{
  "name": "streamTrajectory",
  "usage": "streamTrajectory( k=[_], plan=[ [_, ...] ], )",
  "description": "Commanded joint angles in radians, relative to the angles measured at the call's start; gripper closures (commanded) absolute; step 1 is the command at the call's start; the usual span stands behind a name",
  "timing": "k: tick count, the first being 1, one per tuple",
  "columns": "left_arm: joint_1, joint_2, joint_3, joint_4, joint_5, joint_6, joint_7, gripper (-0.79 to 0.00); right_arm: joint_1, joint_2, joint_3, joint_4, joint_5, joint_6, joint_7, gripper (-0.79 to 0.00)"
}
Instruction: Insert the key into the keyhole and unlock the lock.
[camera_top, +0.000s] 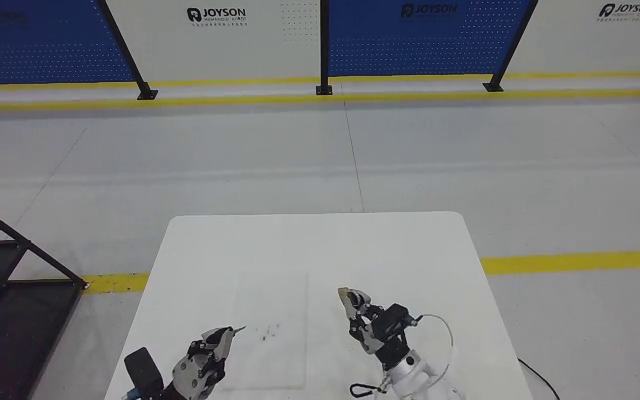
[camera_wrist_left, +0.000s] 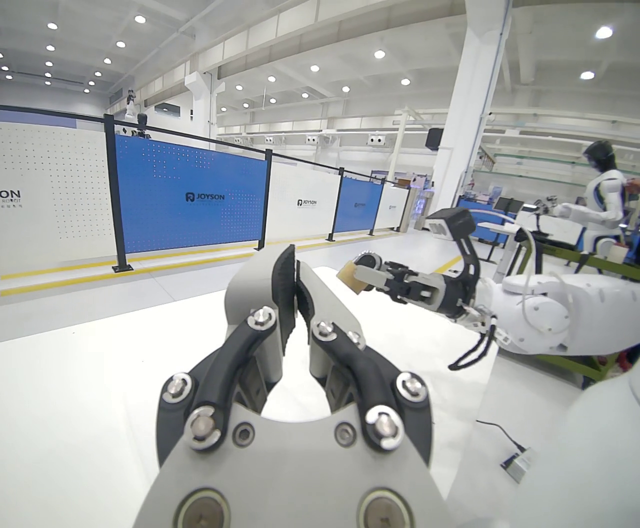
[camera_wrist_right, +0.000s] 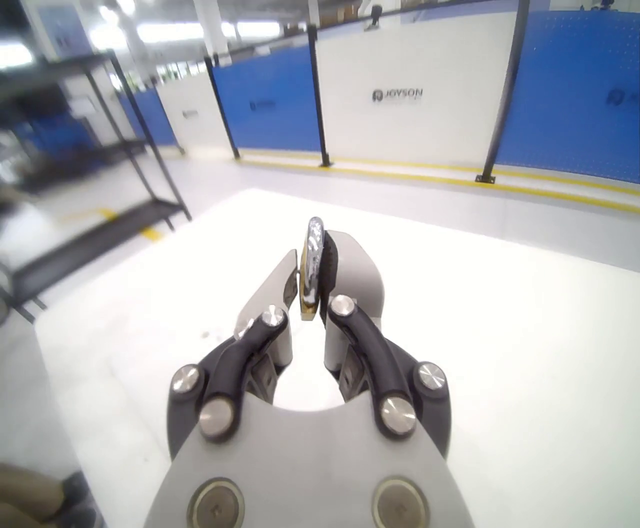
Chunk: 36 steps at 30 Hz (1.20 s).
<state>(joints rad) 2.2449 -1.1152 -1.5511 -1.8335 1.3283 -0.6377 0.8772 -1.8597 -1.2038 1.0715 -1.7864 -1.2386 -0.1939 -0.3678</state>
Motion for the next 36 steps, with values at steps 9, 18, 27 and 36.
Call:
streamTrajectory(
  k=[9,18,27,36],
  plan=[
    [-0.123,-0.004,0.1,0.056,-0.233,-0.242,-0.002,0.0,0.032,0.015,0.075,0.024,0.323,-0.356,-0.007,0.0],
    [-0.215,-0.011,0.184,0.103,-0.344,-0.292,-0.127,0.0,0.053,0.024,0.109,0.053,0.452,-0.492,0.052,0.0],
    [-0.215,-0.011,0.184,0.103,-0.344,-0.292,-0.127,0.0,0.053,0.024,0.109,0.053,0.452,-0.492,0.052,0.0],
    [-0.223,-0.017,0.228,0.087,-0.438,-0.303,-0.15,0.0,0.108,0.011,0.032,0.04,0.488,-0.507,0.091,0.0]
  ],
)
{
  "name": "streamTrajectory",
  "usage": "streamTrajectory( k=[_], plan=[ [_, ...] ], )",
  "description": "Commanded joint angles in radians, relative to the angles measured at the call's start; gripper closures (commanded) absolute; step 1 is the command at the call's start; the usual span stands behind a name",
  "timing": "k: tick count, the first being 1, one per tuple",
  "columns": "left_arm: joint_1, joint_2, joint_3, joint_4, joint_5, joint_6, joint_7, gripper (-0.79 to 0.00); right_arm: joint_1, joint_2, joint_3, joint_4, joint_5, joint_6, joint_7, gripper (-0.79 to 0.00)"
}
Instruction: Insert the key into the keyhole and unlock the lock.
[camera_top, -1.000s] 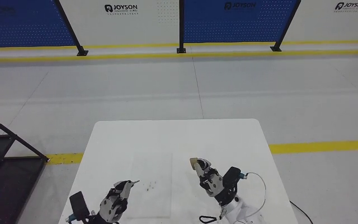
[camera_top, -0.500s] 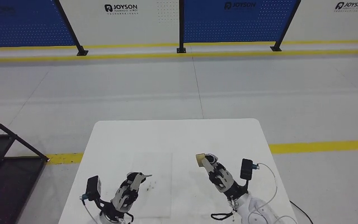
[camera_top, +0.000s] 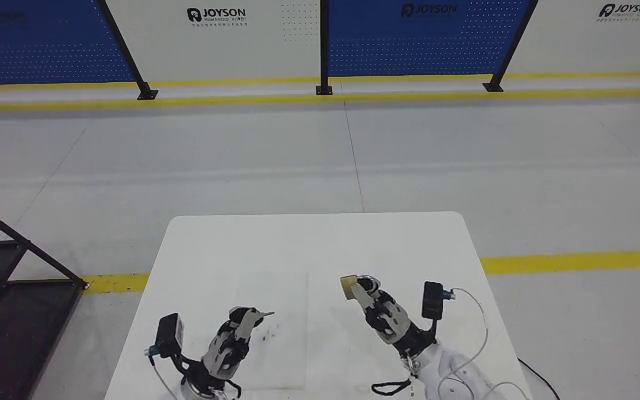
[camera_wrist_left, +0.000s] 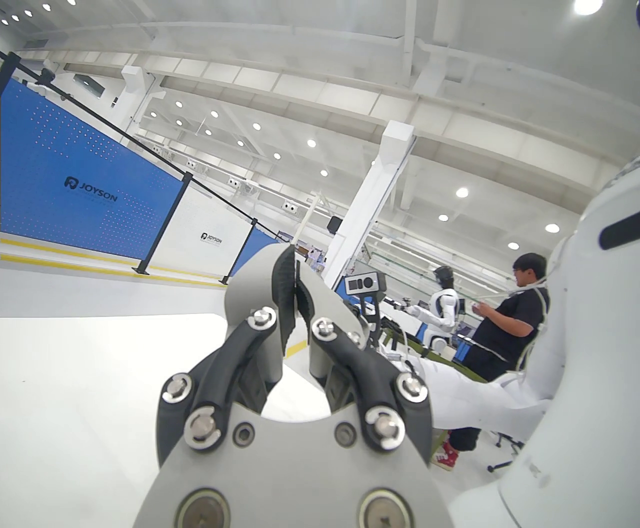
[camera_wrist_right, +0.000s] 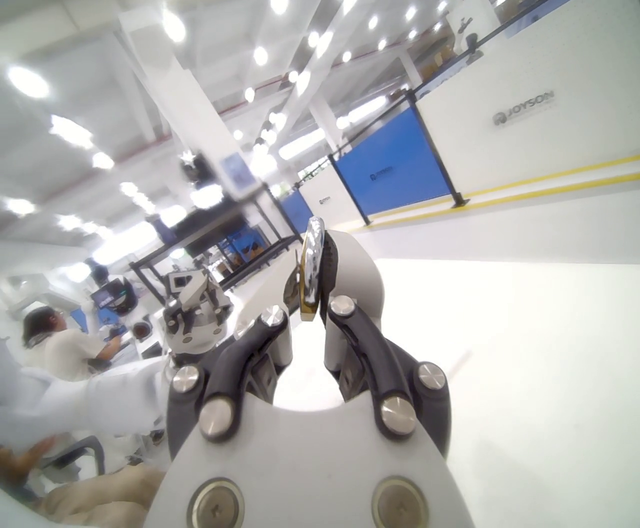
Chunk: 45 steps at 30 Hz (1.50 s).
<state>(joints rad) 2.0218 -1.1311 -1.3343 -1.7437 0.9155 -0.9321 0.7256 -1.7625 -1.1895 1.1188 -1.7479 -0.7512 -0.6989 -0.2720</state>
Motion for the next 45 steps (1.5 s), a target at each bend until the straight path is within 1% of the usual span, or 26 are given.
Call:
streamTrajectory(
  k=[1,3,4,7,9,13,15,19,24,29,36,39,42,45],
  plan=[
    [-0.002,-0.003,0.021,-0.001,-0.052,-0.023,0.001,0.0,0.02,-0.007,-0.032,0.006,0.005,-0.009,-0.019,0.0],
    [-0.009,-0.006,0.036,0.004,-0.104,-0.043,0.004,0.0,0.034,-0.015,-0.062,0.01,0.005,-0.025,-0.075,0.0],
    [-0.013,-0.008,0.044,0.005,-0.128,-0.049,0.008,0.0,0.036,-0.02,-0.079,0.018,0.014,-0.05,-0.108,0.0],
    [-0.022,-0.016,0.091,0.009,-0.215,-0.066,0.016,0.0,0.048,-0.032,-0.112,0.037,0.002,-0.099,-0.208,0.0],
    [-0.035,-0.021,0.127,0.01,-0.268,-0.076,-0.006,0.0,0.059,-0.041,-0.139,0.055,-0.004,-0.118,-0.256,0.0],
    [-0.071,-0.036,0.174,0.005,-0.3,-0.011,-0.017,0.0,0.085,-0.06,-0.194,0.092,-0.036,-0.126,-0.336,0.0],
    [-0.087,-0.045,0.196,0.002,-0.299,0.01,-0.003,0.0,0.096,-0.068,-0.216,0.112,-0.059,-0.124,-0.364,0.0],
    [-0.109,-0.059,0.222,0.001,-0.235,0.057,0.025,0.0,0.11,-0.08,-0.242,0.148,-0.114,-0.111,-0.413,0.0],
    [-0.122,-0.072,0.241,0.01,-0.139,0.119,0.065,0.0,0.11,-0.087,-0.256,0.156,-0.163,-0.111,-0.451,0.0],
    [-0.134,-0.082,0.266,0.022,-0.076,0.148,0.102,0.0,0.111,-0.09,-0.261,0.165,-0.178,-0.106,-0.462,0.0],
    [-0.139,-0.089,0.281,0.038,-0.025,0.137,0.147,0.0,0.106,-0.094,-0.247,0.173,-0.174,-0.089,-0.507,0.0],
    [-0.134,-0.089,0.276,0.043,-0.016,0.117,0.162,0.0,0.1,-0.092,-0.237,0.173,-0.178,-0.102,-0.518,0.0],
    [-0.129,-0.088,0.273,0.049,-0.018,0.084,0.159,0.0,0.101,-0.092,-0.232,0.176,-0.175,-0.112,-0.506,0.0],
    [-0.128,-0.088,0.272,0.05,-0.033,0.079,0.149,0.0,0.106,-0.093,-0.236,0.177,-0.168,-0.117,-0.48,0.0]
  ],
)
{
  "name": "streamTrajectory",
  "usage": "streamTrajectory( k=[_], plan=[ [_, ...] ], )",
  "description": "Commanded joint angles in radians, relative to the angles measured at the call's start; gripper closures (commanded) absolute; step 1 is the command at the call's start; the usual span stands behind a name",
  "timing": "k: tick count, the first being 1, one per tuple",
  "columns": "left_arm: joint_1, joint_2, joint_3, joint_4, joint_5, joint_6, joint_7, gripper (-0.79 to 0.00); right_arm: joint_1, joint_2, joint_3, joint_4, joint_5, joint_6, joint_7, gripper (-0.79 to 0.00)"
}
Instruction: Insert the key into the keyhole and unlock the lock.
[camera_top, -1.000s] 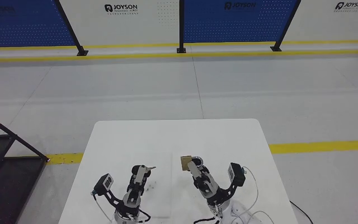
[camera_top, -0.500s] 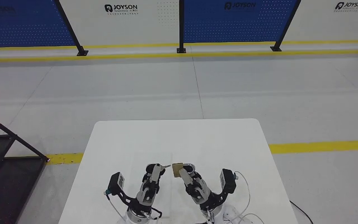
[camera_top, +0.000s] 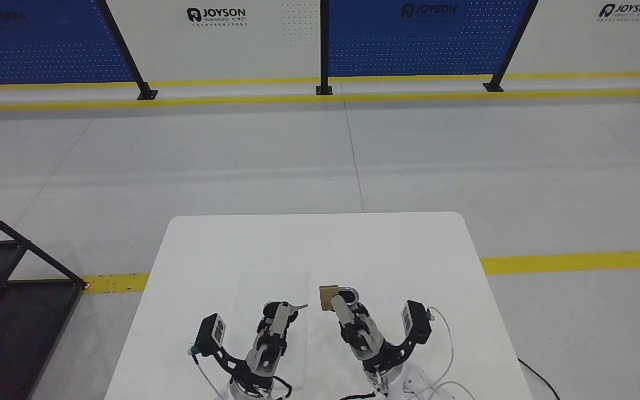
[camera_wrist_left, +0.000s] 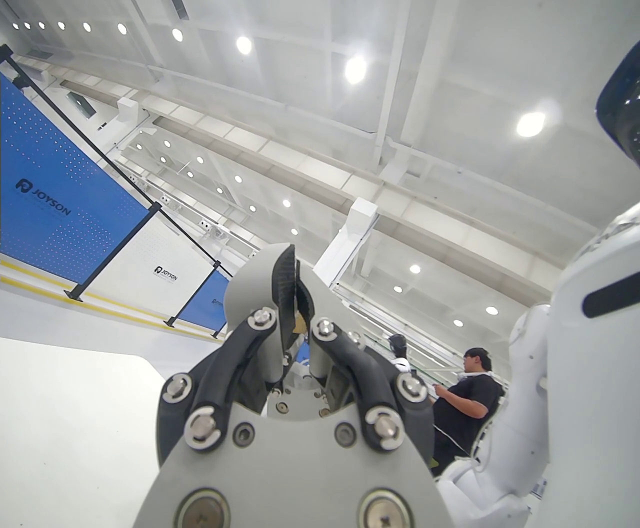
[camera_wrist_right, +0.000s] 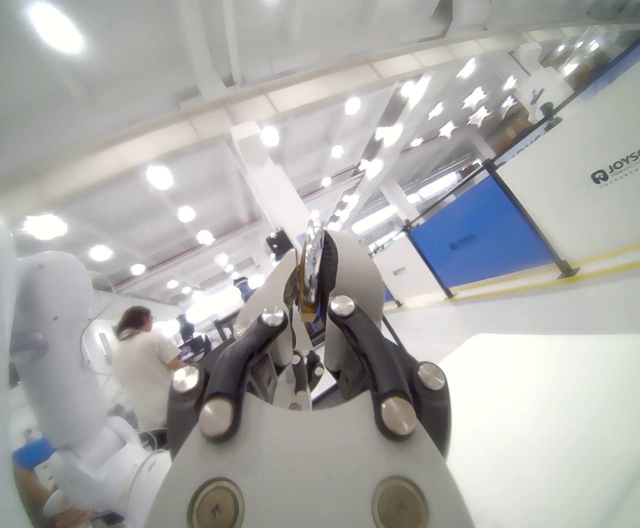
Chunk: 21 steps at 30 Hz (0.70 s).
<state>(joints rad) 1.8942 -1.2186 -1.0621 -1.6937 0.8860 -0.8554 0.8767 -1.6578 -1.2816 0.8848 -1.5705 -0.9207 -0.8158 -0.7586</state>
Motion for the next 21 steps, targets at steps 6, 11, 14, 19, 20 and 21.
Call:
streamTrajectory(
  k=[6,11,14,19,20,21],
  plan=[
    [-0.004,-0.003,0.004,0.001,-0.018,-0.003,-0.02,0.0,0.009,-0.005,-0.009,-0.002,0.006,0.012,0.031,0.0],
    [-0.004,-0.004,0.004,-0.001,-0.036,-0.004,-0.043,0.0,0.016,-0.008,-0.012,0.002,0.014,0.017,0.042,0.0],
    [-0.003,-0.005,0.002,-0.003,-0.046,-0.007,-0.052,0.0,0.018,-0.009,-0.013,0.002,0.014,0.018,0.048,0.0],
    [-0.003,-0.006,-0.004,-0.005,-0.058,-0.007,-0.057,0.0,0.019,-0.011,-0.013,0.002,0.015,0.016,0.056,0.0],
    [-0.004,-0.007,-0.005,-0.005,-0.06,-0.006,-0.058,0.0,0.019,-0.011,-0.013,0.002,0.015,0.014,0.057,0.0],
    [-0.005,-0.007,-0.005,-0.004,-0.061,-0.005,-0.059,0.0,0.019,-0.011,-0.013,0.002,0.017,0.014,0.058,0.0]
  ],
)
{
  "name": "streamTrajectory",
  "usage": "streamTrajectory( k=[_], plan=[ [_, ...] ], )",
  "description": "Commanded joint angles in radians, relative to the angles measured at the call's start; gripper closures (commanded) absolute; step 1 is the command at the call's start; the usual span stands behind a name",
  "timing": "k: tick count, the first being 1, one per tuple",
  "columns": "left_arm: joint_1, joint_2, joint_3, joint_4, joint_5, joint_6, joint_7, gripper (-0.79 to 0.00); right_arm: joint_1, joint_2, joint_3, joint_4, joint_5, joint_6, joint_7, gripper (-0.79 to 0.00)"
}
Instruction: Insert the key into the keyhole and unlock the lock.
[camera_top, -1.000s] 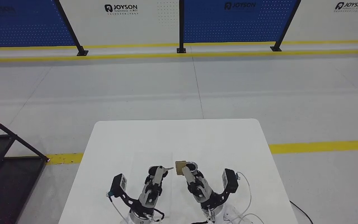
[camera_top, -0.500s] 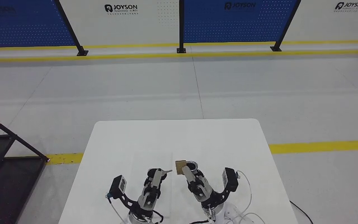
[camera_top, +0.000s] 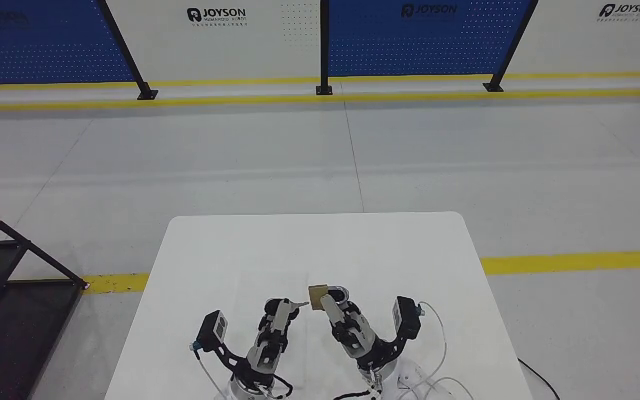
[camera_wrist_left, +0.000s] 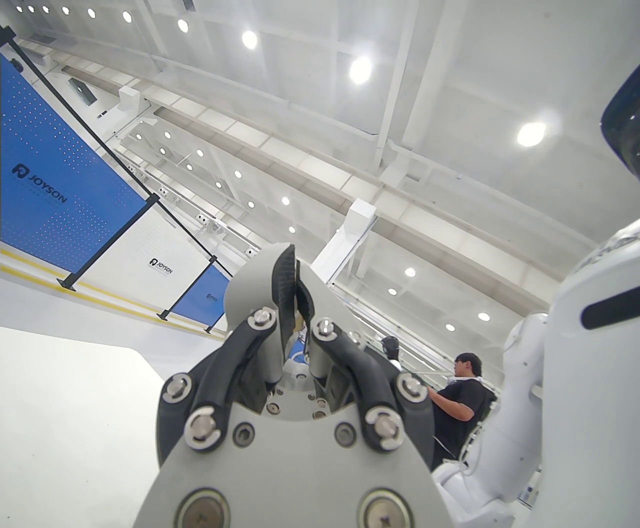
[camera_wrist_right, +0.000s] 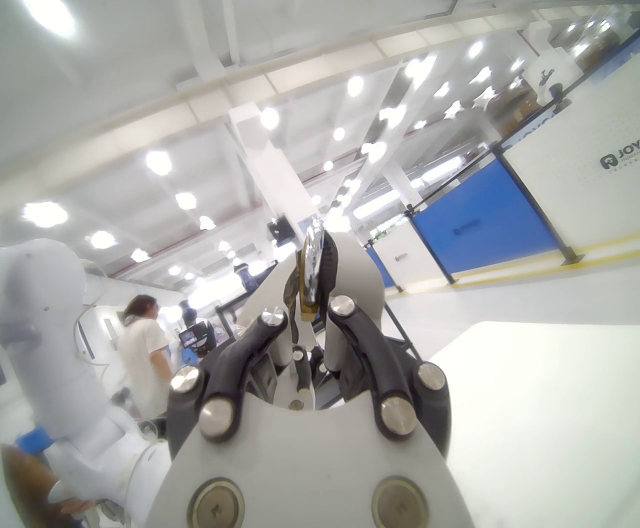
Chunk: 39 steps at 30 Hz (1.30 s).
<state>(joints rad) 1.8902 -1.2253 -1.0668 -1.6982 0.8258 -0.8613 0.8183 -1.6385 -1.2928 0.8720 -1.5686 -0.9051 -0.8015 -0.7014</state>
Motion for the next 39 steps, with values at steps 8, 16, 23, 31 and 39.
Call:
streamTrajectory(
  k=[8,16,23,31,39],
  plan=[
    [-0.002,-0.004,-0.004,0.005,-0.011,-0.005,-0.01,0.0,0.002,-0.002,0.0,0.0,0.006,-0.013,0.012,0.0],
    [-0.004,-0.007,-0.007,0.005,-0.015,-0.008,-0.02,0.0,0.006,-0.005,0.001,0.001,0.015,-0.011,0.032,0.0],
    [-0.003,-0.009,-0.011,0.004,-0.021,-0.013,-0.029,0.0,0.007,-0.005,-0.001,0.001,0.018,-0.021,0.055,0.0],
    [-0.004,-0.013,-0.007,0.006,-0.016,-0.014,-0.047,0.0,0.008,-0.006,-0.003,0.002,0.024,-0.034,0.077,0.0],
    [-0.005,-0.016,-0.006,0.008,-0.009,-0.013,-0.051,-0.369,0.001,-0.006,0.005,-0.002,0.019,-0.038,0.071,0.0]
  ],
)
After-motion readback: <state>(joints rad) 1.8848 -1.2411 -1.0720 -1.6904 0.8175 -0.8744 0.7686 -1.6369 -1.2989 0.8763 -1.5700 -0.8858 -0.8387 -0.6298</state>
